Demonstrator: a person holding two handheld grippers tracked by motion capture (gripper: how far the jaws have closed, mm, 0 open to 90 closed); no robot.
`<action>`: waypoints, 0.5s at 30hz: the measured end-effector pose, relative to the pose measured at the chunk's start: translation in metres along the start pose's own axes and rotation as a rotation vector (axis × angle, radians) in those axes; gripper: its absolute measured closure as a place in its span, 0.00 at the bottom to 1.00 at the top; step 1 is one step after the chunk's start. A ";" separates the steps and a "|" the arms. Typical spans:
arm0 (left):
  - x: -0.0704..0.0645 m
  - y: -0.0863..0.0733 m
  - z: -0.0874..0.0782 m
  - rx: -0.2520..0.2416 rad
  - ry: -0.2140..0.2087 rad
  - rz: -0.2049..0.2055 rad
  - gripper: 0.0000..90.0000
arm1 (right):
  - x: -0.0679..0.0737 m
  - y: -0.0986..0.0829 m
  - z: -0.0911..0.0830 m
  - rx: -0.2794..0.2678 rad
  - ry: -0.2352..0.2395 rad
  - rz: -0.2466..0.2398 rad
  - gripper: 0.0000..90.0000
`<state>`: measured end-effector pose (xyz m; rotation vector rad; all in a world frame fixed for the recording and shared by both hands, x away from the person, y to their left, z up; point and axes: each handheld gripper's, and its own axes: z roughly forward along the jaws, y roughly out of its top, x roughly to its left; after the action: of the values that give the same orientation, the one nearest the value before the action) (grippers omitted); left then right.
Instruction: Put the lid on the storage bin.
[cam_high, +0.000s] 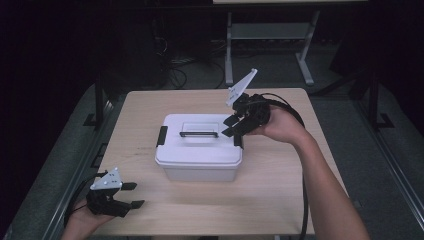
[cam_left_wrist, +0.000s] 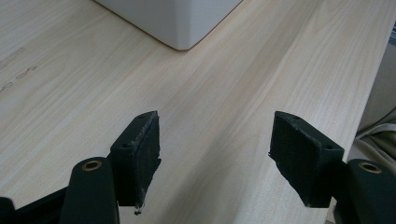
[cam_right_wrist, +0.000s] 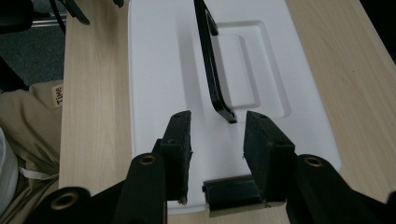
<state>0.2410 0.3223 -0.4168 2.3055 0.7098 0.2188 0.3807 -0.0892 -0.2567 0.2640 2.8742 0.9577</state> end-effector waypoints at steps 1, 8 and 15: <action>0.000 0.000 0.000 0.003 -0.001 -0.001 0.37 | 0.000 -0.001 -0.001 0.000 0.000 0.003 0.68; 0.000 0.000 0.001 0.001 0.000 -0.005 0.37 | 0.000 -0.007 -0.006 -0.003 -0.010 0.007 0.66; 0.000 0.000 0.001 0.004 0.000 -0.003 0.37 | 0.000 -0.015 -0.010 -0.006 -0.017 0.024 0.64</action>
<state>0.2413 0.3219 -0.4173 2.3076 0.7139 0.2161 0.3768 -0.1071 -0.2578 0.3058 2.8590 0.9626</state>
